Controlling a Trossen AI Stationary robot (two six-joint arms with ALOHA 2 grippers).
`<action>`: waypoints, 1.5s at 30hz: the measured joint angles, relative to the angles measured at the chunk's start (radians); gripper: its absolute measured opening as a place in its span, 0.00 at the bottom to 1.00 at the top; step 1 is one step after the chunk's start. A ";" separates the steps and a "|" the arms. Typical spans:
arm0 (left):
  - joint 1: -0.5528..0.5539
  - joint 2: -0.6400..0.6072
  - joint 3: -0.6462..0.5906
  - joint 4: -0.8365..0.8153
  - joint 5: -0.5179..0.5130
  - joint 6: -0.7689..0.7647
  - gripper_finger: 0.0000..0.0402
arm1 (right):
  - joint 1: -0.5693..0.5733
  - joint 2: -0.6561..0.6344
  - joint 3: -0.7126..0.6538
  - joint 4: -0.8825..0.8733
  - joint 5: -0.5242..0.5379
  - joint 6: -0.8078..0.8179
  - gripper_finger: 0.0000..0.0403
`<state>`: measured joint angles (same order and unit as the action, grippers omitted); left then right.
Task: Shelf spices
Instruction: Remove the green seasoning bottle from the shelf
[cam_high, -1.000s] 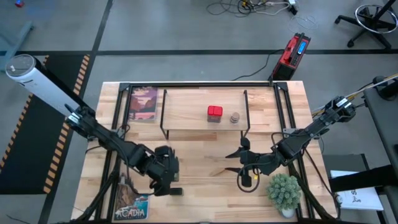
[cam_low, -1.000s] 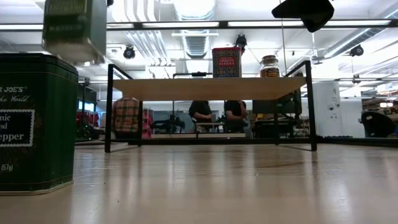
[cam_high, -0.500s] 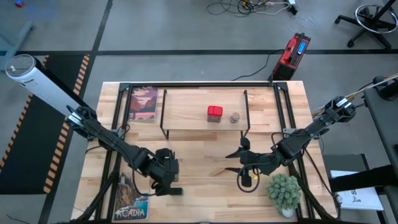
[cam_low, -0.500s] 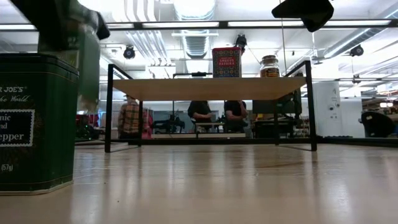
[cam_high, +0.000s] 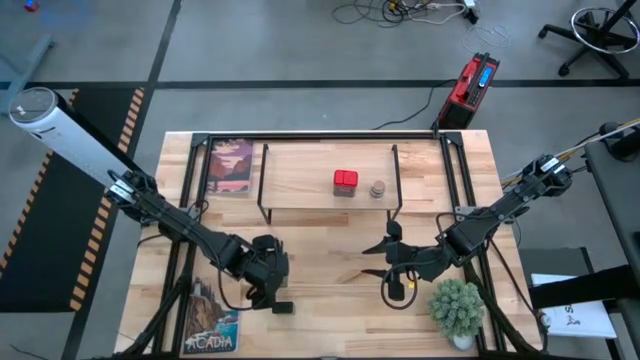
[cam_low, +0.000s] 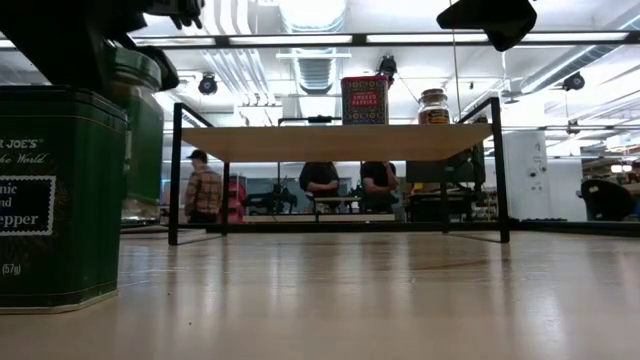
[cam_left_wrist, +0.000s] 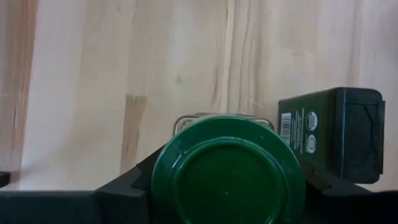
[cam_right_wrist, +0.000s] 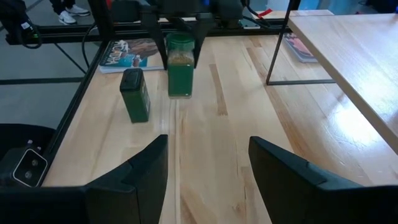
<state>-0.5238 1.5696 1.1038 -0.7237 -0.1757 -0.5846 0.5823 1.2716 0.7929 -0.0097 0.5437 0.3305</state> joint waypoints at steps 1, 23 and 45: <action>0.004 0.000 0.000 0.000 0.000 0.006 0.47 | 0.000 0.000 0.000 0.000 0.000 0.000 0.49; 0.028 0.000 -0.043 0.062 0.000 0.024 0.47 | 0.000 0.000 0.000 0.000 0.000 -0.001 0.49; 0.028 0.000 -0.094 0.135 0.001 0.044 0.59 | 0.000 0.000 0.000 0.000 0.000 -0.001 0.49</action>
<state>-0.4953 1.5692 1.0100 -0.5886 -0.1749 -0.5402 0.5820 1.2716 0.7929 -0.0098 0.5434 0.3298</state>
